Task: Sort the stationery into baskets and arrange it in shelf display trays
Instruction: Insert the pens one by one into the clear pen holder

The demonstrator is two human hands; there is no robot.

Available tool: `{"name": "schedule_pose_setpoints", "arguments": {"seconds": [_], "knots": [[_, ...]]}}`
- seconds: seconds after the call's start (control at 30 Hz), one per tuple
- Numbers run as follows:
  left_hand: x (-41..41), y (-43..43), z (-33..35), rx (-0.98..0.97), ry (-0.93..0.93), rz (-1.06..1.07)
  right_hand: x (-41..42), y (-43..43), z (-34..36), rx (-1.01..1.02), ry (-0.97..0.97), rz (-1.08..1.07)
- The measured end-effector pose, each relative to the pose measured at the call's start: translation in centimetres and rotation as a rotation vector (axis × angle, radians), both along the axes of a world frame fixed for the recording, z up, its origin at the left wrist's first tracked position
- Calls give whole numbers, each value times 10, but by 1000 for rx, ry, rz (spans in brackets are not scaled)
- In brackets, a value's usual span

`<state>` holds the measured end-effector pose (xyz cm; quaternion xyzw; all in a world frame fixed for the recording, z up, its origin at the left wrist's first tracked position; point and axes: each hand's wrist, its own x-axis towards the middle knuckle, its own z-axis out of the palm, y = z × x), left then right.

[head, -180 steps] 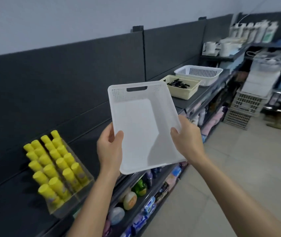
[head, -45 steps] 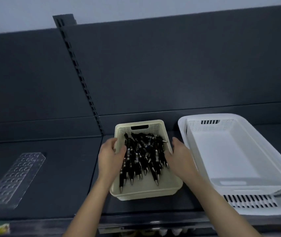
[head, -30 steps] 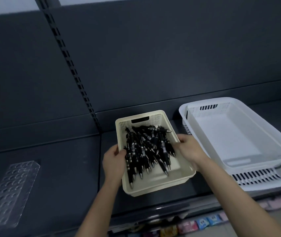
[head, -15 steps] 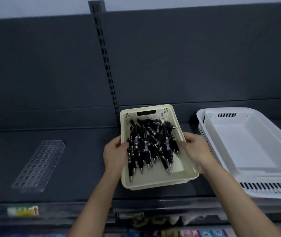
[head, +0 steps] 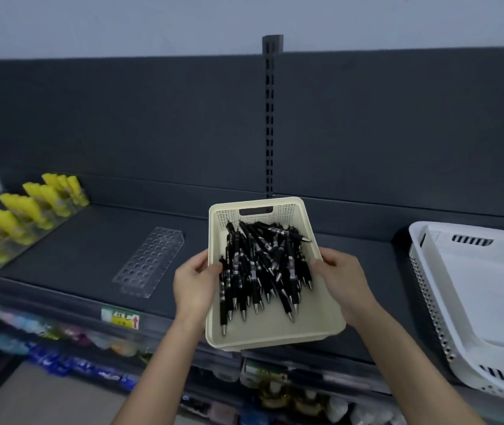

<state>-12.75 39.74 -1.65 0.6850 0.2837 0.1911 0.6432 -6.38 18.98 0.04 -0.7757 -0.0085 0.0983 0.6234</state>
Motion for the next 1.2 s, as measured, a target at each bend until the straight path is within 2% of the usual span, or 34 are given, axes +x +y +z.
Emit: {"name": "schedule_pose_setpoints", "arguments": {"seconds": [0.2, 0.4, 0.87, 1.2], "knots": [[-13, 47, 1, 15, -6, 23, -12, 46, 8, -11, -27, 4], [-29, 114, 13, 67, -53, -56, -26, 109, 11, 11, -37, -14], [-62, 281, 28, 98, -46, -19, -63, 271, 15, 138, -37, -21], [-40, 358, 36, 179, -67, -46, -33, 354, 7, 142, -1, -31]]}}
